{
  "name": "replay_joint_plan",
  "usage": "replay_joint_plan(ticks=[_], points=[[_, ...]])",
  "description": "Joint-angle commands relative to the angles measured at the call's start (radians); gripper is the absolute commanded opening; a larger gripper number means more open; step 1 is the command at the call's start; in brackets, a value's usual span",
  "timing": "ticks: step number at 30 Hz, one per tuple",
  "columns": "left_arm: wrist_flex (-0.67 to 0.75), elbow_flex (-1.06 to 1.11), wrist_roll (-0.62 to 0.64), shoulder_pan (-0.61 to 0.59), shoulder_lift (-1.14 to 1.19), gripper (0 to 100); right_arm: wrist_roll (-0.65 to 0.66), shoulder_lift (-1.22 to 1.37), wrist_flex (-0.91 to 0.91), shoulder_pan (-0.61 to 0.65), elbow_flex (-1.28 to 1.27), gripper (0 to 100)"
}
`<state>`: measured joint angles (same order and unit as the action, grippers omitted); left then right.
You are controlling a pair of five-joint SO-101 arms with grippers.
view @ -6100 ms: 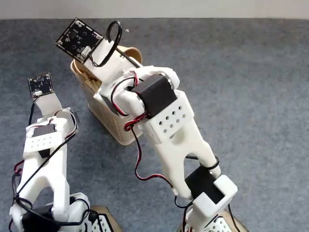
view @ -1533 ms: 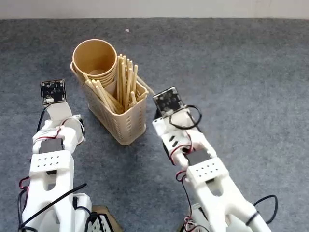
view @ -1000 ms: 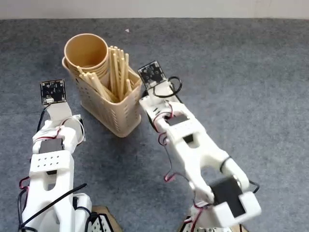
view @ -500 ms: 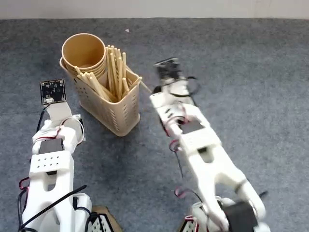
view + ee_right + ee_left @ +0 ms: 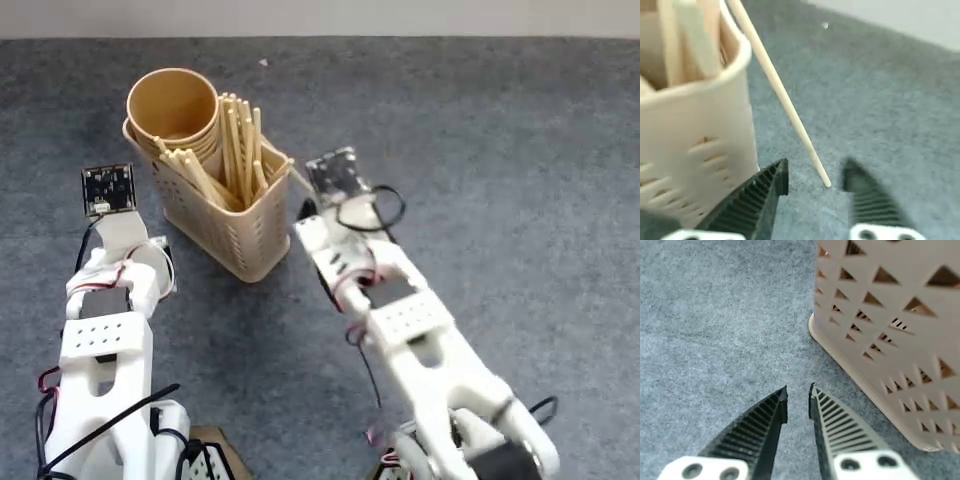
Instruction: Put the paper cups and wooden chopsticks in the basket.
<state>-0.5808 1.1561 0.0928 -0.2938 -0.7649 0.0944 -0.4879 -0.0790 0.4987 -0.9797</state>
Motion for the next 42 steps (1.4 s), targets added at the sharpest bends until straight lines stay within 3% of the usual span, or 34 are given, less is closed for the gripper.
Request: replay_joint_plan(ticks=[1,14,19,22,26,31,35,39,42], points=[[0.017,-0.002,-0.006,-0.005,-0.018,10,0.015,0.234,-0.004,0.013,0.193,29.3],[0.017,-0.002,-0.006,-0.010,-0.025,10,0.017,0.627,-0.004,-0.001,0.453,27.6],[0.017,-0.002,-0.006,-0.010,-0.025,10,0.018,0.644,-0.004,-0.073,0.461,0.0],[0.017,-0.002,-0.006,-0.010,-0.024,10,0.018,0.642,-0.013,-0.117,0.458,2.4],[0.017,-0.002,-0.006,-0.007,-0.024,10,0.018,0.642,-0.163,-0.163,0.492,0.5],[0.017,-0.002,-0.006,-0.005,-0.022,10,0.018,0.647,-0.196,-0.127,0.590,1.2],[0.017,-0.002,-0.006,-0.005,-0.022,10,0.018,0.650,-0.209,-0.102,0.619,11.6],[0.017,-0.002,-0.006,-0.005,-0.022,10,0.015,0.656,-0.366,-0.096,0.679,25.5],[0.017,-0.002,-0.006,-0.005,-0.024,10,0.014,0.716,-0.449,-0.096,0.748,26.5]])
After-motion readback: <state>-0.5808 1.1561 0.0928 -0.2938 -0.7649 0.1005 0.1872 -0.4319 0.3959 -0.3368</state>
